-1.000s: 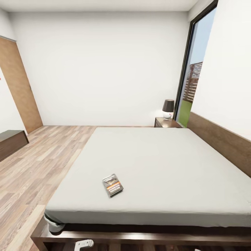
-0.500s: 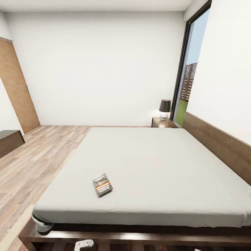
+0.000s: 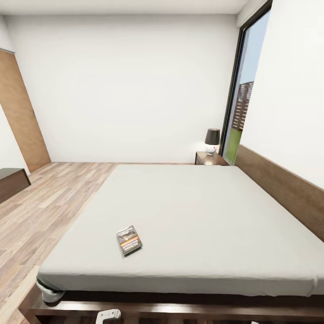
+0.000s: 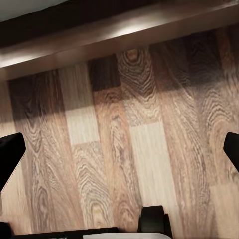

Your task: In the bedroom, move the book from the bed onto either nightstand, and place the two sandals side by side next to the bed.

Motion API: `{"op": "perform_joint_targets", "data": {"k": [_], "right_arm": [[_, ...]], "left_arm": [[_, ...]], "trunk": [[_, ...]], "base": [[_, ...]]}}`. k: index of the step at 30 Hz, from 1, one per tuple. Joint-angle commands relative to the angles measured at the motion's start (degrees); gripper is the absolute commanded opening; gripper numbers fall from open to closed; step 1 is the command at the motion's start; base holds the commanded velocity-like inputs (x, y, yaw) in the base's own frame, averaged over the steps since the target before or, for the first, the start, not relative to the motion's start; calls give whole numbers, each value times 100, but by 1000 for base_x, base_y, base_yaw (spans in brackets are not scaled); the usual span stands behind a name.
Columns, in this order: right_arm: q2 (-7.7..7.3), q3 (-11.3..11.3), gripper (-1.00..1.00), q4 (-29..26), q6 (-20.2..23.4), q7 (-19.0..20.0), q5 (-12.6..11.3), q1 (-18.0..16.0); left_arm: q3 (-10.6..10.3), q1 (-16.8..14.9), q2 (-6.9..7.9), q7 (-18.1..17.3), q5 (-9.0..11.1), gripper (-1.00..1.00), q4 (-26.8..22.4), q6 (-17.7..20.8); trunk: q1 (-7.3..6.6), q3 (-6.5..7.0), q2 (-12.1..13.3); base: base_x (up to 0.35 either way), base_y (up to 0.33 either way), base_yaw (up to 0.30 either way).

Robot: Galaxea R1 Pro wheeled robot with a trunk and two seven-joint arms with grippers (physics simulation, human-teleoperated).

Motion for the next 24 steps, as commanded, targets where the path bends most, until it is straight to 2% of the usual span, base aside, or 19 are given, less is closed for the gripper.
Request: {"op": "perform_joint_targets", "data": {"k": [1, 9, 24], "right_arm": [[-1, -12, 100, 2, 12, 27, -56, -3], [-1, -12, 100, 2, 12, 27, -56, -3], [-1, -12, 100, 3, 12, 27, -56, -3]], "left_arm": [[15, -4, 1, -31, 39, 100, 9, -6], [12, -4, 5, -31, 33, 100, 7, -6], [18, -4, 5, -33, 32, 100, 8, -35]], "trunk": [[2, -6, -3], [2, -6, -3], [2, -6, -3]], "base": [[252, -3, 0], [267, -1, 0], [33, 0, 0]]}}
